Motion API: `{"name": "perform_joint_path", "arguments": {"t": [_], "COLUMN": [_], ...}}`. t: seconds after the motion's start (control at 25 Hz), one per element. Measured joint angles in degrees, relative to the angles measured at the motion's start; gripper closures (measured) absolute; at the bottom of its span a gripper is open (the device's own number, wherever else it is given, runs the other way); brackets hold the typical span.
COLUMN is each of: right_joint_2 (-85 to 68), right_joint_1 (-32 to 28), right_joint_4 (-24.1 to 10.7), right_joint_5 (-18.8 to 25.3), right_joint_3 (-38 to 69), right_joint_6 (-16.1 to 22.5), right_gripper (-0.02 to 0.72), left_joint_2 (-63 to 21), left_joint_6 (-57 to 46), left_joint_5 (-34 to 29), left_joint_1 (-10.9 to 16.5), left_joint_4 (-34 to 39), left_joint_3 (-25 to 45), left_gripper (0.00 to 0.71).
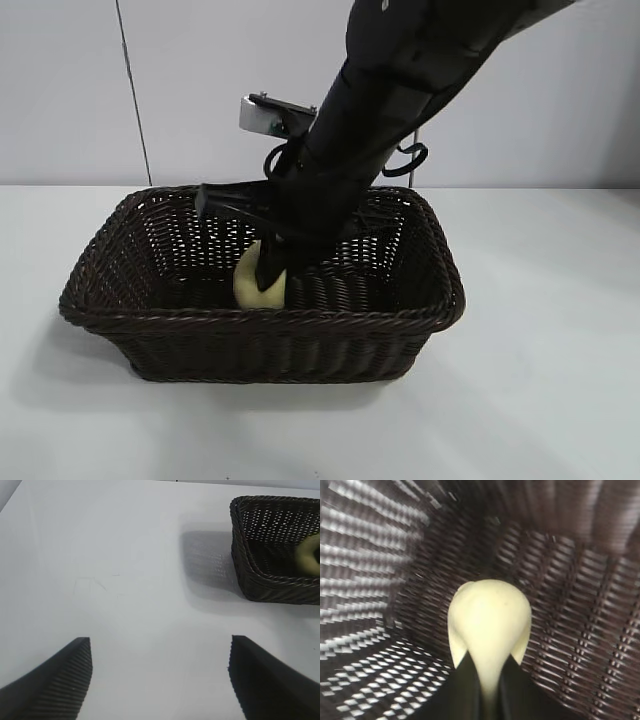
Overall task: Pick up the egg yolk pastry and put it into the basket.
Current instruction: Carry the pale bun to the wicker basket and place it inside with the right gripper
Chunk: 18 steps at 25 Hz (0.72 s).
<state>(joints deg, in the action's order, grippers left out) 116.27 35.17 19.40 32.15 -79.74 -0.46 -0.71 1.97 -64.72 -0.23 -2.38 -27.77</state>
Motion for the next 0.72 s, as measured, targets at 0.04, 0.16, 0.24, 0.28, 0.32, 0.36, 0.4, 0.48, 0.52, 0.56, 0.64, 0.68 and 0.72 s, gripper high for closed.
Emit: {"name": "perform_joint_path", "arguments": {"t": [0.04,0.16,0.24,0.28,0.32,0.36,0.4,0.48,0.52,0.56,0.64,0.68,0.72], "right_joint_2": [0.0,0.0,0.0,0.0,0.0,0.0,0.0,0.0,0.0,0.0,-0.4,-0.8,-1.1], "right_joint_1": [0.0,0.0,0.0,0.0,0.0,0.0,0.0,0.0,0.0,0.0,0.0,0.0,0.0], "right_joint_4": [0.0,0.0,0.0,0.0,0.0,0.0,0.0,0.0,0.0,0.0,-0.6,-1.2,-1.9], "right_joint_5": [0.0,0.4,1.0,1.1,1.3,1.4,1.6,2.6,3.2,3.7,4.7,5.1,5.3], "right_joint_3": [0.0,0.0,-0.1,-0.1,-0.2,-0.2,-0.2,-0.2,-0.2,-0.2,-0.2,-0.2,-0.2], "right_joint_6": [0.0,0.0,0.0,0.1,0.5,0.5,0.5,0.5,0.5,0.5,0.9,1.4,2.2], "right_gripper": [0.659,0.587,0.510,0.447,0.400,0.357,0.316,0.279,0.269,0.263,0.258,0.258,0.258], "left_joint_2": [0.0,0.0,0.0,0.0,0.0,0.0,0.0,0.0,0.0,0.0,0.0,0.0,0.0], "left_joint_6": [0.0,0.0,0.0,0.0,0.0,0.0,0.0,0.0,0.0,0.0,0.0,0.0,0.0], "left_joint_5": [0.0,0.0,0.0,0.0,0.0,0.0,0.0,0.0,0.0,0.0,0.0,0.0,0.0], "left_joint_1": [0.0,0.0,0.0,0.0,0.0,0.0,0.0,0.0,0.0,0.0,0.0,0.0,0.0], "left_joint_4": [0.0,0.0,0.0,0.0,0.0,0.0,0.0,0.0,0.0,0.0,0.0,0.0,0.0], "left_joint_3": [0.0,0.0,0.0,0.0,0.0,0.0,0.0,0.0,0.0,0.0,0.0,0.0,0.0], "left_gripper": [0.157,0.157,0.157,0.157,0.157,0.157,0.157,0.157,0.157,0.157,0.157,0.157,0.157]}}
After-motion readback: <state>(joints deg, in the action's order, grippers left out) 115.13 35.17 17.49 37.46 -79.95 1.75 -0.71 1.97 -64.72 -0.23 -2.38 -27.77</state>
